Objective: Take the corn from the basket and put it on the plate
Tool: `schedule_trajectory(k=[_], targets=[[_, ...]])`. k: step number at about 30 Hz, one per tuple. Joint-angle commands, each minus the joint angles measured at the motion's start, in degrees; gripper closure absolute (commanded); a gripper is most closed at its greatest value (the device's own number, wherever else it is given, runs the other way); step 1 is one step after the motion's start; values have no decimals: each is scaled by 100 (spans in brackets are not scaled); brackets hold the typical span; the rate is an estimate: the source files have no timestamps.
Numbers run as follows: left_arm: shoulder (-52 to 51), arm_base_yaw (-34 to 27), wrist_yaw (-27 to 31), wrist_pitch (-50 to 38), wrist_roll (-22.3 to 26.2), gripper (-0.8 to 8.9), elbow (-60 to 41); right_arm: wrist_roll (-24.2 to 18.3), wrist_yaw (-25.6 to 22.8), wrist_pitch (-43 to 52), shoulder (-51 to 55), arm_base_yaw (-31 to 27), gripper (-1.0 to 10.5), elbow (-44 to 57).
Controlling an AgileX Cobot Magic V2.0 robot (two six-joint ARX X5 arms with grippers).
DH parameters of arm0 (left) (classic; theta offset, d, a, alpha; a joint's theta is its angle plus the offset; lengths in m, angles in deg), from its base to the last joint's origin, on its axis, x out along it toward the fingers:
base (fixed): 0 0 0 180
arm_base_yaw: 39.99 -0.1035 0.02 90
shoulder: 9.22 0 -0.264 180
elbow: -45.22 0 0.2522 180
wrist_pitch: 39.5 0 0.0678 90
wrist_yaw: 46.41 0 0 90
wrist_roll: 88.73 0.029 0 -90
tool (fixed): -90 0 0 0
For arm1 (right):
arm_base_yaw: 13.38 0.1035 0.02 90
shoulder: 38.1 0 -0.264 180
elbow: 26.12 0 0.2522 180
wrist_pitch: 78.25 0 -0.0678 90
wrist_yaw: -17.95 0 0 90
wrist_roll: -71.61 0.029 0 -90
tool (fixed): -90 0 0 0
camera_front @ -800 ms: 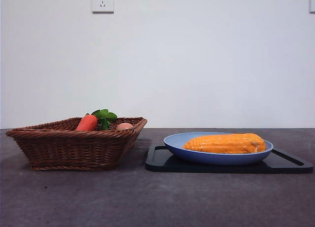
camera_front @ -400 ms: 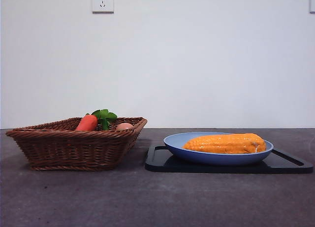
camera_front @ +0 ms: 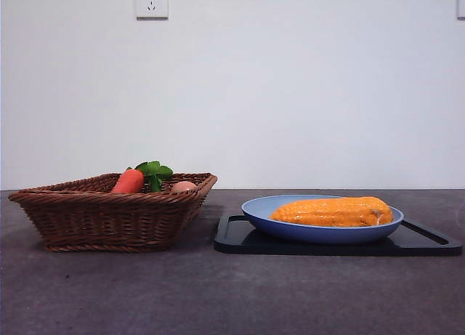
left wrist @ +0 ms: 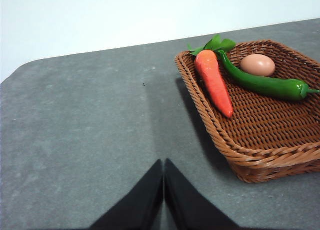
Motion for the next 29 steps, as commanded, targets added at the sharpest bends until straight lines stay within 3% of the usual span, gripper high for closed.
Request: schedule_trajectory(k=[1, 18, 22, 25, 29], targets=[[-13, -11, 9, 24, -52, 807, -160, 35, 4, 39, -35, 24, 945, -90], [-13, -11, 9, 24, -52, 807, -160, 46, 7, 35, -33, 24, 945, -90], [-13, -11, 7, 24, -52, 807, -160, -540, -83, 273, 57, -122, 945, -90], [-13, -11, 7, 24, -52, 807, -160, -1043, -162, 960, 240, -494, 945, -59], [-13, -11, 7, 24, -52, 807, -160, -1056, 129, 2096, 669, -1252, 945, 236]])
